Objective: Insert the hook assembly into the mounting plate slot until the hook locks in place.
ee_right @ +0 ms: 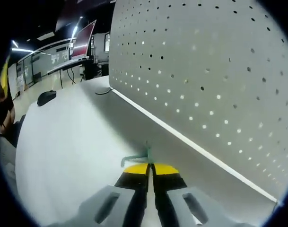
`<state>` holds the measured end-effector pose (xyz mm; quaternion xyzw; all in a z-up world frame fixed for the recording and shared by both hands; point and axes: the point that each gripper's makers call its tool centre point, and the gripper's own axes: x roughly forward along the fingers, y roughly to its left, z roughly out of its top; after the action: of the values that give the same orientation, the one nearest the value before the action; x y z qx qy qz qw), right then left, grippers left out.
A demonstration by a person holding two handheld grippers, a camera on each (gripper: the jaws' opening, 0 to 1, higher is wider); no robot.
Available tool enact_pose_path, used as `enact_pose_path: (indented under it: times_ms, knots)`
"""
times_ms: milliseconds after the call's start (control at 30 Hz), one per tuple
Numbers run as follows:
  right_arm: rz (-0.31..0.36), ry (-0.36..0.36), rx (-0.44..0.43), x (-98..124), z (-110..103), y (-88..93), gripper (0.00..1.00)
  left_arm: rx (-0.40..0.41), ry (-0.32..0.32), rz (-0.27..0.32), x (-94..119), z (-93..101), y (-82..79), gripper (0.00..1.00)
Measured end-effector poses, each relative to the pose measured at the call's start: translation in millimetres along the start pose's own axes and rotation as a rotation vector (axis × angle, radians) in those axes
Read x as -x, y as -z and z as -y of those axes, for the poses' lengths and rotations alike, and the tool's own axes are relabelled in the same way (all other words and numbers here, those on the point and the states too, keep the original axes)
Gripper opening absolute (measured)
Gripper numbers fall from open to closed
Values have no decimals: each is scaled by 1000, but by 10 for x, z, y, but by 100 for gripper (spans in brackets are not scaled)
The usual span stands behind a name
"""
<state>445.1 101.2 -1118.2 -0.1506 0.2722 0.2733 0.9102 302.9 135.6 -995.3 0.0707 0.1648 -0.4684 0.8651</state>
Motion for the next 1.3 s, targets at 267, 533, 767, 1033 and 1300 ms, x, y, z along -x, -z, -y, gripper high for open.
enact_pose_path:
  times_ms: [267,533,767,1033,1300]
  knots:
    - [20,17,3,58,57,-78,0,-2,1,-3,2,5,6,52]
    - [26,31,18,122,98,-109,0,-7,7,-2,-1,19,3,52]
    - [27,39,7,199,134,-132,0,-10,7,1,5,15,-7,52]
    - [34,40,-15,362,147,-153,0,-19,9,2,5,32,-18,51]
    - [81,21,-61,673,62,-258,0,-32,-3,5,8,16,-36,50]
